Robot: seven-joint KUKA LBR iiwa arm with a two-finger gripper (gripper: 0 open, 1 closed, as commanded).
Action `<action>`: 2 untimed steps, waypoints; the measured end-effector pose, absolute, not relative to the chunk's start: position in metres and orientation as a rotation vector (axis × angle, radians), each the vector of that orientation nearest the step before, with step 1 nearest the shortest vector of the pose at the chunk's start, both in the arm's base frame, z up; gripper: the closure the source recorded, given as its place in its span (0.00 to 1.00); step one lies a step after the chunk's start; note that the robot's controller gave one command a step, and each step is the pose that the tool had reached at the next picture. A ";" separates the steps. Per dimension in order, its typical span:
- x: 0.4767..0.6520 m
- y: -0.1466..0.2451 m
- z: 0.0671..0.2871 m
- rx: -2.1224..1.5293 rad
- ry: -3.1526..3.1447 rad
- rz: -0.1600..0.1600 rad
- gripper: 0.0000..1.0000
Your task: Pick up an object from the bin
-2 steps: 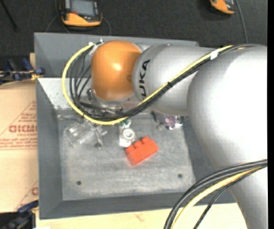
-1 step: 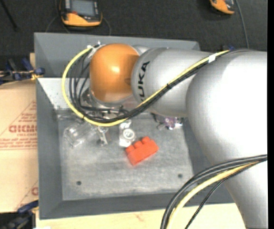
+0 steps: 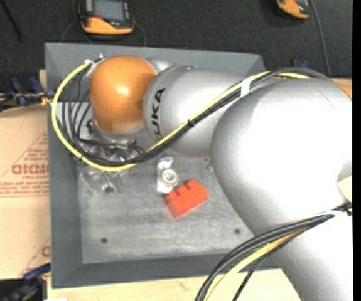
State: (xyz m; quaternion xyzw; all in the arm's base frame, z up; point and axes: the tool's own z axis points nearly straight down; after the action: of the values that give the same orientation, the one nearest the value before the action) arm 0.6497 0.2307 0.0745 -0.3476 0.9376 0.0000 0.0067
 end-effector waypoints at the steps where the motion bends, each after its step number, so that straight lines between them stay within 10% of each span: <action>1: 0.648 0.229 0.073 -1.083 2.942 0.003 1.00; 2: 0.651 0.228 0.147 -1.076 2.939 -0.001 1.00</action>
Offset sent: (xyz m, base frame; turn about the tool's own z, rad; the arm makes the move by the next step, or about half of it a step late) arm 0.0000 0.0000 0.0000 0.0000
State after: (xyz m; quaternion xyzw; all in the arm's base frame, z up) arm 0.6515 0.2280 0.1472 -0.3437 0.9390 -0.0004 0.0057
